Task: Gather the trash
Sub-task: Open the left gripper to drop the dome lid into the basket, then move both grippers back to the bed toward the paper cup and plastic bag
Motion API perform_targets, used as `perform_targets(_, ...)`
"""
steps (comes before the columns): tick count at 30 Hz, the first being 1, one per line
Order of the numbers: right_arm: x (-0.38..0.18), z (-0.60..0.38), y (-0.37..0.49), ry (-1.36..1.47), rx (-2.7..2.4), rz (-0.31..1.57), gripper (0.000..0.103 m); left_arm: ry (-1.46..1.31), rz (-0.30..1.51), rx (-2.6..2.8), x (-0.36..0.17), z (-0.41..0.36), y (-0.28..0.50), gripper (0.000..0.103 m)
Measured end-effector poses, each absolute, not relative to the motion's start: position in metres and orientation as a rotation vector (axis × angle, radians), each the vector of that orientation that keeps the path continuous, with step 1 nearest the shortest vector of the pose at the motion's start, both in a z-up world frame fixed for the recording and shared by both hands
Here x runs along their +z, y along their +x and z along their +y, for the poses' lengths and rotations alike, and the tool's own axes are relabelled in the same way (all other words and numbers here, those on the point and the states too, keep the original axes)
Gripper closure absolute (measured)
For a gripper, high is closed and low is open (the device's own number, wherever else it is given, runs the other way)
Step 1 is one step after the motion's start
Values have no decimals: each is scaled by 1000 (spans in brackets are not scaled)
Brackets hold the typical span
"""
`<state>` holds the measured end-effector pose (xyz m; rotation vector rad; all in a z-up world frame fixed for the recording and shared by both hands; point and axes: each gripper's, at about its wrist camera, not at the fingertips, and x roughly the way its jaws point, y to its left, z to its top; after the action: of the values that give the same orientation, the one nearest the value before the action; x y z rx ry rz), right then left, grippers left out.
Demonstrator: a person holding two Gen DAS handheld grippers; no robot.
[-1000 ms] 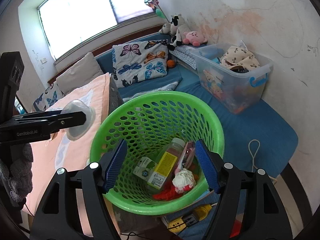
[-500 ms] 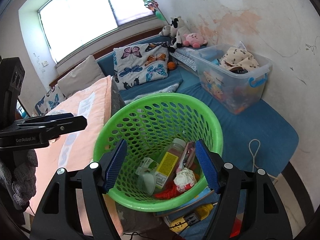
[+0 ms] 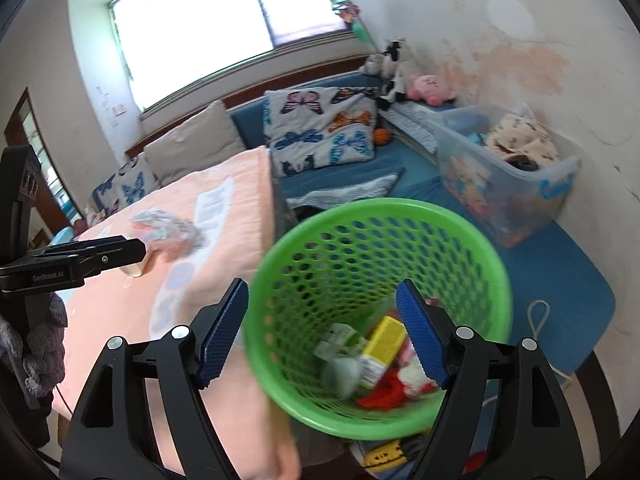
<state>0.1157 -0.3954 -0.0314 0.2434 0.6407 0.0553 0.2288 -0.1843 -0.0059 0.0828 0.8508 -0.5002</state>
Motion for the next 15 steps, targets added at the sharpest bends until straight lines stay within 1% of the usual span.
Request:
perform_targets(8,-25,-353,143,203,145,653,25,14,847,-368,-4,-110,242,31)
perform_targets(10,-24,-341,151,191,167,657,22,-8,852,-330,-4,-90,248,31)
perform_targets(15,-21,-312,171,153,221,667,20,-57,862,-254,-6,-48,256,31)
